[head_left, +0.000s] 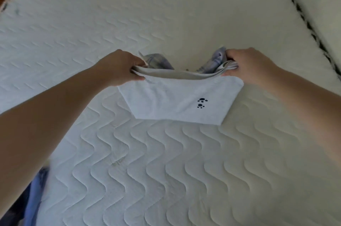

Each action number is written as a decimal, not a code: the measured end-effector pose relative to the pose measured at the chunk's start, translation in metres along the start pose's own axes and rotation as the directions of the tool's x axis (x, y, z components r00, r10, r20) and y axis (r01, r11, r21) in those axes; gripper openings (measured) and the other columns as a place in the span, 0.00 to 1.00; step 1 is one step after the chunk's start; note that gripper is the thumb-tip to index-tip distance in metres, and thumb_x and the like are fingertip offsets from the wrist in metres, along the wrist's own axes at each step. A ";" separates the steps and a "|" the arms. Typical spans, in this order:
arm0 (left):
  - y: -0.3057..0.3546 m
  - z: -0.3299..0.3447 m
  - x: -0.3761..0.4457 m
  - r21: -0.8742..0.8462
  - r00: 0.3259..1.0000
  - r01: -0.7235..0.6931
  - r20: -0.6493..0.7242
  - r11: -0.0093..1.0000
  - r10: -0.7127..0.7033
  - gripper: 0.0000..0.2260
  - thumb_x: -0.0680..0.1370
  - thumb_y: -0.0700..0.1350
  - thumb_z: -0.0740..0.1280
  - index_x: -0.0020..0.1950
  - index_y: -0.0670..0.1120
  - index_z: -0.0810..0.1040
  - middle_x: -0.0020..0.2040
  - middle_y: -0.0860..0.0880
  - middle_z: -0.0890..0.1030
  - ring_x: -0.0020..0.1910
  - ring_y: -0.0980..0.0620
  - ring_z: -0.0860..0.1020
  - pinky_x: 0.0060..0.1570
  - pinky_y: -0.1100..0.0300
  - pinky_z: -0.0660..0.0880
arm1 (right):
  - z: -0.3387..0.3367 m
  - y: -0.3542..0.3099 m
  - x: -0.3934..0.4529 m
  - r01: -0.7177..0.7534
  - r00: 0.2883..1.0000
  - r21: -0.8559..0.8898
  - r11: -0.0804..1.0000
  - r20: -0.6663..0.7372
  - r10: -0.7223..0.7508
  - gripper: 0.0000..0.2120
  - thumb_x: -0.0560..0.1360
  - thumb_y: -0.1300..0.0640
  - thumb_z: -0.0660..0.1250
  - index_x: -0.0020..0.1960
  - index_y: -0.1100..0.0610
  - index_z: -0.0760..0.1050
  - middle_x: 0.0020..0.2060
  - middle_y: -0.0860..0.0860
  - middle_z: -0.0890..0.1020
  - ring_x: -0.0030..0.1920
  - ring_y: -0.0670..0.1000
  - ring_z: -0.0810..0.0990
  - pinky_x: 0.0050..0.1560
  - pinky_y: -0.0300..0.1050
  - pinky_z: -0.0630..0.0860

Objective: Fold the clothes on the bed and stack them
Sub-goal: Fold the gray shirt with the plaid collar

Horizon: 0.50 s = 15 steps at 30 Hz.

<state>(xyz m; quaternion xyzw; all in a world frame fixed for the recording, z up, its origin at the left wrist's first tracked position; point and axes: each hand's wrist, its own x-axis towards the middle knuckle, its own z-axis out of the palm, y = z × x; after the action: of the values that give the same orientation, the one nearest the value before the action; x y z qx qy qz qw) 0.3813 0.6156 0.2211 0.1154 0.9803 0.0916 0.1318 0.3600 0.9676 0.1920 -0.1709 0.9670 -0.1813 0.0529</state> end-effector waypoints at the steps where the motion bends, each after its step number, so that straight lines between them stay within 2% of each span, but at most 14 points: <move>1: 0.004 -0.007 0.000 0.024 0.999 -0.002 -0.053 1.000 0.003 0.03 0.75 0.49 0.72 0.46 0.51 0.81 0.33 0.58 0.75 0.34 0.57 0.73 0.29 0.63 0.64 | -0.008 -0.001 -0.001 0.015 0.998 -0.024 1.000 -0.054 -0.016 0.12 0.72 0.55 0.73 0.52 0.58 0.76 0.45 0.58 0.82 0.45 0.60 0.80 0.38 0.44 0.63; 3: 0.009 -0.009 -0.004 0.071 0.992 -0.014 -0.121 0.997 0.023 0.04 0.75 0.45 0.69 0.49 0.51 0.83 0.34 0.52 0.79 0.33 0.55 0.75 0.28 0.62 0.66 | -0.014 -0.002 -0.006 0.045 0.990 -0.115 0.992 -0.130 -0.060 0.11 0.73 0.57 0.70 0.54 0.59 0.75 0.43 0.61 0.82 0.43 0.64 0.80 0.38 0.46 0.66; 6: 0.009 0.019 -0.013 0.158 0.978 -0.069 -0.184 0.985 0.098 0.12 0.75 0.42 0.68 0.56 0.52 0.82 0.41 0.46 0.83 0.39 0.44 0.79 0.36 0.58 0.72 | 0.003 0.005 -0.023 0.045 0.979 -0.232 0.972 -0.184 -0.090 0.10 0.72 0.61 0.68 0.53 0.60 0.75 0.38 0.63 0.80 0.39 0.65 0.79 0.35 0.47 0.64; 9: 0.002 0.077 -0.028 0.209 0.972 -0.073 -0.204 0.975 0.116 0.14 0.75 0.43 0.67 0.60 0.54 0.80 0.43 0.43 0.83 0.41 0.40 0.81 0.38 0.55 0.72 | 0.044 0.017 -0.049 0.050 0.983 -0.315 0.948 -0.154 -0.103 0.13 0.72 0.60 0.68 0.55 0.60 0.75 0.38 0.63 0.79 0.39 0.65 0.79 0.34 0.49 0.66; 12: 0.005 0.148 -0.058 0.178 0.985 -0.083 -0.138 0.981 0.108 0.18 0.73 0.39 0.70 0.62 0.50 0.81 0.46 0.42 0.84 0.42 0.38 0.82 0.38 0.52 0.76 | 0.098 0.024 -0.088 0.057 0.990 -0.287 0.956 -0.108 -0.091 0.15 0.68 0.63 0.72 0.54 0.61 0.77 0.34 0.63 0.79 0.34 0.64 0.80 0.31 0.48 0.69; 15: 0.015 0.220 -0.100 0.096 0.984 -0.119 -0.123 0.988 0.130 0.21 0.65 0.32 0.74 0.55 0.45 0.84 0.42 0.42 0.85 0.34 0.39 0.82 0.30 0.51 0.78 | 0.155 0.029 -0.141 0.014 1.000 -0.244 0.970 0.001 -0.014 0.15 0.66 0.64 0.72 0.53 0.60 0.78 0.33 0.61 0.80 0.33 0.63 0.80 0.30 0.48 0.70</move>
<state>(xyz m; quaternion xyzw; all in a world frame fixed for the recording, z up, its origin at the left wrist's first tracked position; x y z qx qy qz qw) 0.5397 0.6379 0.0399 0.1760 0.9807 0.0636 0.0569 0.5083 0.9905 0.0432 -0.1830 0.9807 -0.0616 0.0299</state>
